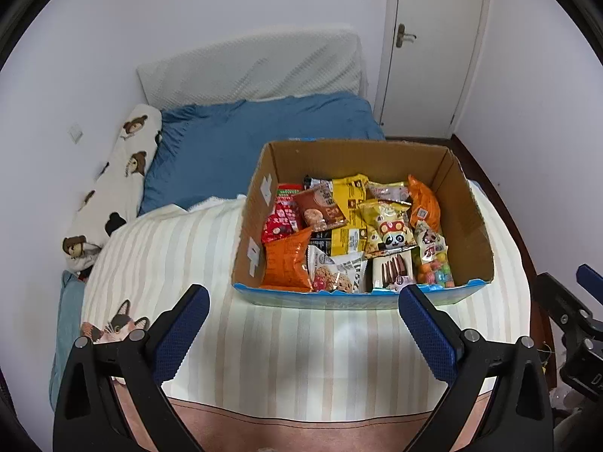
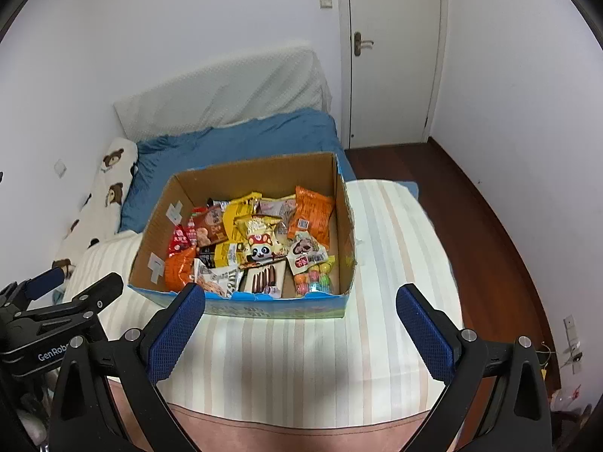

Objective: Organize snacks

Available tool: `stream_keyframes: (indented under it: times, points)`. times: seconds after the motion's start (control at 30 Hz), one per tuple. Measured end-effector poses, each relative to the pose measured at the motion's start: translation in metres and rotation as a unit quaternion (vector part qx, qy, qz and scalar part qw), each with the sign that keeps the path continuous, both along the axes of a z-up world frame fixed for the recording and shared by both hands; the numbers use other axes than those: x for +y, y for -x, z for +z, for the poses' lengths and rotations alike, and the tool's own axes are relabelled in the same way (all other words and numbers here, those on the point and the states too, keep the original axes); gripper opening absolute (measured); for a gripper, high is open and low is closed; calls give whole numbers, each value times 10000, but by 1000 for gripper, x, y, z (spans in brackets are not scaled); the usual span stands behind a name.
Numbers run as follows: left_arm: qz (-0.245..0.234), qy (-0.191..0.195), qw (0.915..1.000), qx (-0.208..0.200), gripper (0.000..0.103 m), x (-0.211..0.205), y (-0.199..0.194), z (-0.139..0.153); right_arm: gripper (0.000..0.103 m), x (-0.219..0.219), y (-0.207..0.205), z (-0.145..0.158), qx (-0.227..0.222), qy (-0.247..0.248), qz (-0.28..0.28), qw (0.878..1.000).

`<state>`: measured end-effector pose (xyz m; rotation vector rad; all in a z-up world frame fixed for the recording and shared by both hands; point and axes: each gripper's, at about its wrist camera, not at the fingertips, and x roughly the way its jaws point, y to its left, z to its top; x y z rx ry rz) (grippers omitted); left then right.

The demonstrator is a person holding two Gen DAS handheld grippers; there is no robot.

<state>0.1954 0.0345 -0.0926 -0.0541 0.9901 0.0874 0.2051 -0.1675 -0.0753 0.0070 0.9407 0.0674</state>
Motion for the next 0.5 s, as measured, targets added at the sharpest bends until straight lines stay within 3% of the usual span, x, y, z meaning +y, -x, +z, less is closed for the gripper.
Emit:
stream_keyframes:
  times: [0.23,0.5]
  points:
    - [-78,82,9994,327,103,3,-13,-15,103,4,-17,-17,333,49,84,9994]
    - [-142,162,9990,395,103,2,-14,-17,103,5,-21,-21,488,70,81,9987]
